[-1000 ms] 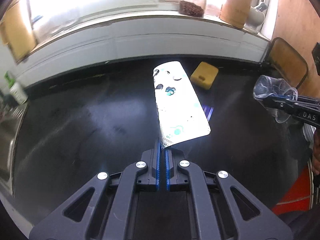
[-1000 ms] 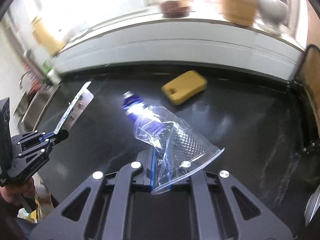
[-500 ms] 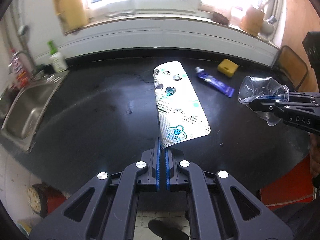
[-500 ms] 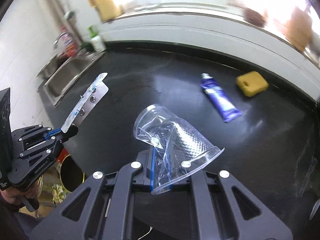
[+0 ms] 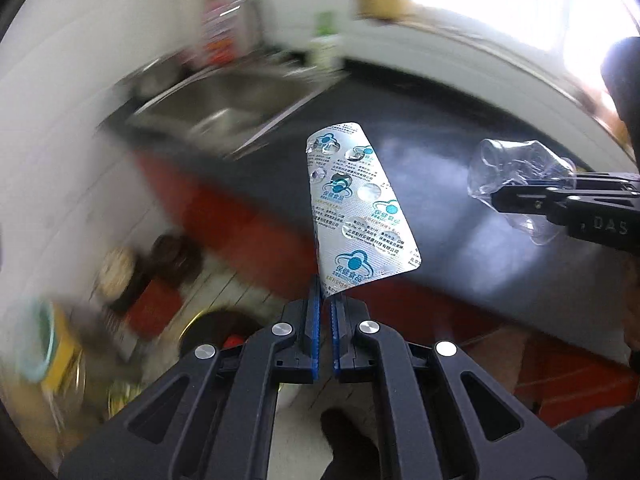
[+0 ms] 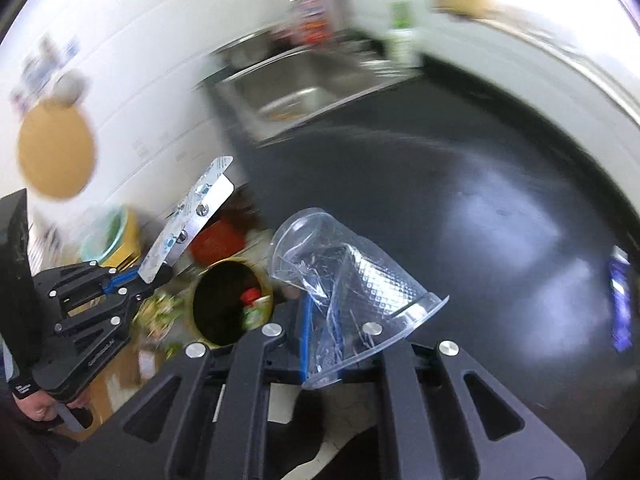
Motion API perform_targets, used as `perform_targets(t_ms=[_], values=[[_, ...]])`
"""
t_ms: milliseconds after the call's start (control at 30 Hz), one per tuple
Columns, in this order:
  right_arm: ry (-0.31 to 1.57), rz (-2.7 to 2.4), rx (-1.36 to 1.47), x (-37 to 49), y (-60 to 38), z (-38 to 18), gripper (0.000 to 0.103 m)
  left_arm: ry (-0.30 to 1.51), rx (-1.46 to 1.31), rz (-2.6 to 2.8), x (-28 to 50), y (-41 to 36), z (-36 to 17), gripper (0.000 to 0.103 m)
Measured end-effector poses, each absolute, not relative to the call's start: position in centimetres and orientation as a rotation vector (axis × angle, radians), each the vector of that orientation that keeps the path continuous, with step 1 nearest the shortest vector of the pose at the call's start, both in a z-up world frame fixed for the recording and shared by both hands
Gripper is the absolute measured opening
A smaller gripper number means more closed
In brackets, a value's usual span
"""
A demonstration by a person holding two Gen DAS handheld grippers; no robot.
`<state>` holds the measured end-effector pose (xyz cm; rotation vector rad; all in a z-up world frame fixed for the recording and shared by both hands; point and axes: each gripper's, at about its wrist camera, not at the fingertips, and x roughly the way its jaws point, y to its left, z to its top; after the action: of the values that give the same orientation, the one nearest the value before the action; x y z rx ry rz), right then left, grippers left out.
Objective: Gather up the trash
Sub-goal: 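Carry the blister pack and plastic cup to the bin and release both, then move both tools back over the counter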
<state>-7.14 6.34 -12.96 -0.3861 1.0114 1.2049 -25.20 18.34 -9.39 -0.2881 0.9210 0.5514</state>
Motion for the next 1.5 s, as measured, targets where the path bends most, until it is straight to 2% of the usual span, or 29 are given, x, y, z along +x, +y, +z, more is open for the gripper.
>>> perform_targets(t_ms=[300, 533, 800, 833, 867, 900, 933, 967, 1000, 1267, 1500], values=[[1.146, 1.455, -0.566, -17.9, 20.5, -19.9, 0.01, 1.009, -0.486, 0.787, -36.3, 26.0, -16.6, 0.003], [1.273, 1.452, -0.67, -21.3, 27.2, -27.1, 0.01, 1.064, -0.604, 0.802, -38.4, 29.3, -23.7, 0.003], [1.35, 1.436, -0.747, -22.5, 30.5, -30.9, 0.01, 1.084, -0.716, 0.768, -38.6, 31.8, -28.2, 0.003], [1.35, 1.438, -0.747, -22.5, 30.8, -31.1, 0.015, 1.093, -0.721, 0.769, -38.6, 32.0, -28.5, 0.004], [1.359, 1.443, -0.741, -22.3, 31.0, -31.1, 0.025, 1.1, -0.728, 0.764, -38.6, 32.2, -28.8, 0.006], [1.363, 1.444, -0.735, -22.2, 31.3, -31.2, 0.058, 1.109, -0.736, 0.757, -38.5, 32.3, -29.0, 0.01], [1.355, 1.45, -0.726, -22.2, 31.5, -31.2, 0.078, 1.119, -0.74, 0.758, -38.5, 32.3, -29.2, 0.025], [1.358, 1.455, -0.726, -22.2, 31.7, -31.2, 0.08, 1.124, -0.739, 0.763, -38.5, 32.3, -29.3, 0.054], [1.36, 1.457, -0.737, -22.3, 31.8, -31.3, 0.08, 1.121, -0.738, 0.768, -38.6, 32.3, -29.3, 0.062], [1.387, 1.485, -0.732, -22.4, 31.7, -30.8, 0.08, 1.093, -0.735, 0.799, -39.4, 32.2, -28.4, 0.064], [1.322, 1.471, -0.709, -20.6, 29.3, -26.6, 0.08, 1.076, -0.692, 0.817, -39.0, 32.0, -25.3, 0.067]])
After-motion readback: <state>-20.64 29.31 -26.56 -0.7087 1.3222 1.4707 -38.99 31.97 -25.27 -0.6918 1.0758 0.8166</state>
